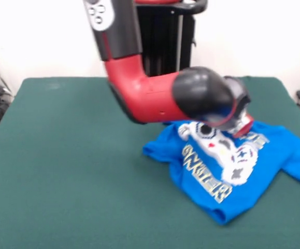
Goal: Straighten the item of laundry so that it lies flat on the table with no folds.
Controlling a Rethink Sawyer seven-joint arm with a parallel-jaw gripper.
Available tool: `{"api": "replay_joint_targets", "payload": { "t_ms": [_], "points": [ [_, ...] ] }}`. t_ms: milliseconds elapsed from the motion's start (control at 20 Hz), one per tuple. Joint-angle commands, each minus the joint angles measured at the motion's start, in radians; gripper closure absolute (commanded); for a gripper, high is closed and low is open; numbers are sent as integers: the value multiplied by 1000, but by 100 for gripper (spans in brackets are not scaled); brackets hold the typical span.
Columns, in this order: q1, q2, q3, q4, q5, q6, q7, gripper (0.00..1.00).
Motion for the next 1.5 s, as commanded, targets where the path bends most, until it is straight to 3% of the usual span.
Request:
{"api": "replay_joint_targets", "payload": {
  "t_ms": [50, 300, 800, 1050, 1300, 1500],
  "points": [
    [96, 37, -50, 140, 67, 100, 264, 0],
    [128, 22, -89, 137, 95, 101, 261, 0],
    [159, -154, -177, 157, 67, 178, 222, 0],
    [184, -251, -210, 98, 56, 280, 228, 0],
    [178, -294, -194, 23, 71, 376, 213, 0],
    [208, -274, -239, -54, -1, 260, 194, 0]
  ]
}}
